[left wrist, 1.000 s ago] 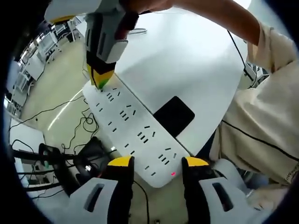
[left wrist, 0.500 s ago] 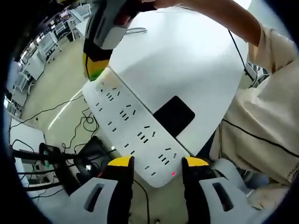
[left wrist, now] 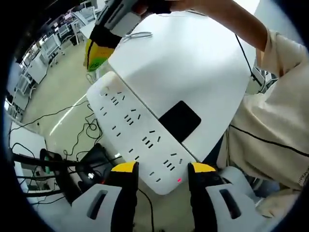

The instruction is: Pick up the power strip scattered on the table, fix it on the side mounting bracket of the table, and press the switch

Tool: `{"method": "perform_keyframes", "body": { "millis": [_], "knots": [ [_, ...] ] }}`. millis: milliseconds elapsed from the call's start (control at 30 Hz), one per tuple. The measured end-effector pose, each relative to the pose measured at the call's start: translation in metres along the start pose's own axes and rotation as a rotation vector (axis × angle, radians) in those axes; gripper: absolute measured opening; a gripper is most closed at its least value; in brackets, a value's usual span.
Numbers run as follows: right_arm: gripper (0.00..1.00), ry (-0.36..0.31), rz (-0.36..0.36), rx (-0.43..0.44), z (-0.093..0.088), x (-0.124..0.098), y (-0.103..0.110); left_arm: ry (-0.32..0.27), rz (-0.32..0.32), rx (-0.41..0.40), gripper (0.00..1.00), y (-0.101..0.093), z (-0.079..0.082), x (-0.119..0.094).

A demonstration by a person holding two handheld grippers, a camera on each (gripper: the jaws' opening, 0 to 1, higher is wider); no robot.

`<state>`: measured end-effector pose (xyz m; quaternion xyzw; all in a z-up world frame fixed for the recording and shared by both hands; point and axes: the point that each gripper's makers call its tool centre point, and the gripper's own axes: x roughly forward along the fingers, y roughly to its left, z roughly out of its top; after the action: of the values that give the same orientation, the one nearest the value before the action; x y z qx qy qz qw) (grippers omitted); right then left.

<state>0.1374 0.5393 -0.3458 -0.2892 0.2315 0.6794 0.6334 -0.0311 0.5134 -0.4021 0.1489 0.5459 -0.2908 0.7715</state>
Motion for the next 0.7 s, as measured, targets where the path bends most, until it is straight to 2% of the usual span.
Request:
{"method": "perform_keyframes", "body": {
  "millis": [267, 467, 700],
  "knots": [
    [0.03, -0.044, -0.041, -0.002, -0.002, -0.03, -0.009, 0.01, -0.003, 0.0, 0.46, 0.007, 0.001, -0.002],
    [0.04, -0.111, -0.095, -0.008, 0.0, -0.06, -0.015, 0.027, -0.001, -0.002, 0.46, 0.009, 0.002, -0.002],
    [0.06, -0.175, -0.115, 0.007, 0.001, -0.089, -0.016, 0.032, -0.004, -0.003, 0.46, 0.013, 0.004, -0.001]
  ]
}}
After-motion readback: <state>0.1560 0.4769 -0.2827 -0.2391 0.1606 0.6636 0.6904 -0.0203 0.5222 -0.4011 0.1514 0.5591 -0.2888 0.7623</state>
